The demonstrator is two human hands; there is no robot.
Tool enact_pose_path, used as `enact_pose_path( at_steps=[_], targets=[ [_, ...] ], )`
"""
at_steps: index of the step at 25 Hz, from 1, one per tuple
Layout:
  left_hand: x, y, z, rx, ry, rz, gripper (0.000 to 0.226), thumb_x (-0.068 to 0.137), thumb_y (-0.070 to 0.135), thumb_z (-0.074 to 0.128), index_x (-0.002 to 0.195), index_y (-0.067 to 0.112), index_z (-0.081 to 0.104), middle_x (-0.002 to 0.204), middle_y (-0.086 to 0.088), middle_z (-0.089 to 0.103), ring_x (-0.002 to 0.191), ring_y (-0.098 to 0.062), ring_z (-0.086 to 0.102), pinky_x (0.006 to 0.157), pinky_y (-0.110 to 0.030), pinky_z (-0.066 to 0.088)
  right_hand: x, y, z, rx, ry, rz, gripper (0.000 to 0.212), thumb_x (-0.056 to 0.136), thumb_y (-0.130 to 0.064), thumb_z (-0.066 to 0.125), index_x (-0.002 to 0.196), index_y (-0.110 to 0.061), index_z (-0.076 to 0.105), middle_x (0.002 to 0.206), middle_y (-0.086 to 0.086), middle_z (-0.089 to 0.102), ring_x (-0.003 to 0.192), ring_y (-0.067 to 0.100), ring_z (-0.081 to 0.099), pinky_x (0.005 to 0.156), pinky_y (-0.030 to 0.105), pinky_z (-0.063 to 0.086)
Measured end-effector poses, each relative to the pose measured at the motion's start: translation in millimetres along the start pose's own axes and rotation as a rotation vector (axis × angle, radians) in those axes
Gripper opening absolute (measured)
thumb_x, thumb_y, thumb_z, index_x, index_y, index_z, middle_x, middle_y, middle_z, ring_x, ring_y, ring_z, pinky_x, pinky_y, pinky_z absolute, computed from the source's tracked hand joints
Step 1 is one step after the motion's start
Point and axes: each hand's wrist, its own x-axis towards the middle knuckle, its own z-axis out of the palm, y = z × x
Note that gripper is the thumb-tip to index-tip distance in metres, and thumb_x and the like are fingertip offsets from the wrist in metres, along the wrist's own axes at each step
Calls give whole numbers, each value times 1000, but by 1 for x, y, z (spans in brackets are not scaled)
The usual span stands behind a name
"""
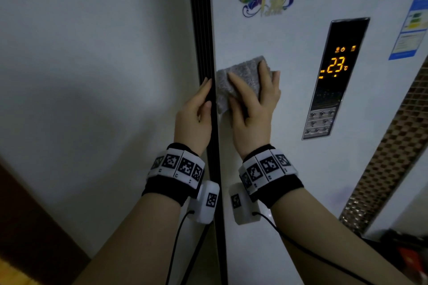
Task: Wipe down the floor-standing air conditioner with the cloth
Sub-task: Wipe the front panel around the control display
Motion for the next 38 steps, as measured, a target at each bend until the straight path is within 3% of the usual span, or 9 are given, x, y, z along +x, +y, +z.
enact_pose_path(
  at_steps=[4,9,14,17,21,26,30,34,38],
  targets=[
    [0,3,-2,27,-11,36,46,97,-2,41,138,15,46,147,-3,42,135,-9,39,112,-19,30,17,-8,-1,9,81,83,32,92,-6,55,120,-21,62,150,20,24,140,45,7,113,62,9],
    [5,13,0,21,44,63,42,97,-1,41,137,11,47,146,-6,42,134,-10,40,110,-15,29,28,-9,-6,-38,26,10,34,93,-8,53,122,-23,62,151,13,21,141,44,6,114,58,5],
    [7,19,1,25,60,84,45,96,-6,38,137,9,46,146,-8,41,131,-3,37,106,-7,26,33,-19,-5,-60,8,23,38,91,-6,51,123,-23,61,151,20,24,141,46,7,114,56,7],
    [7,20,3,28,63,72,45,96,-7,37,138,9,45,147,-7,41,131,-4,37,108,-8,26,38,-13,-11,-111,-85,-136,40,88,-4,53,122,-22,63,149,21,29,139,49,12,113,57,9],
    [7,24,3,42,87,93,44,97,-6,36,138,7,44,147,-8,40,132,-5,37,109,-10,25,51,-14,-16,-39,60,47,37,91,-6,53,122,-23,61,151,21,25,140,47,9,112,62,10],
    [14,35,8,-1,107,106,42,98,-4,37,140,2,39,147,-8,37,135,-7,33,110,-11,24,51,-4,-21,-75,-34,-86,34,93,-10,52,124,-24,60,151,19,25,141,45,9,115,56,6],
    [17,41,11,15,120,125,45,98,-3,38,143,3,34,151,-8,32,136,-3,28,111,-11,21,56,-1,-28,-8,103,100,35,93,-11,51,125,-23,58,153,19,21,142,43,5,113,60,8],
    [15,43,19,29,126,119,51,98,-3,38,146,5,28,155,-6,26,141,-8,24,110,-8,19,53,11,-35,-68,-21,-85,34,94,-12,53,126,-22,58,151,13,22,141,43,7,115,55,6],
    [15,46,26,19,143,85,56,97,-3,36,149,11,21,157,-3,22,143,-9,19,115,-14,16,65,14,-46,4,177,139,36,92,-9,52,126,-18,57,152,20,22,141,45,7,115,54,9]
  ],
)
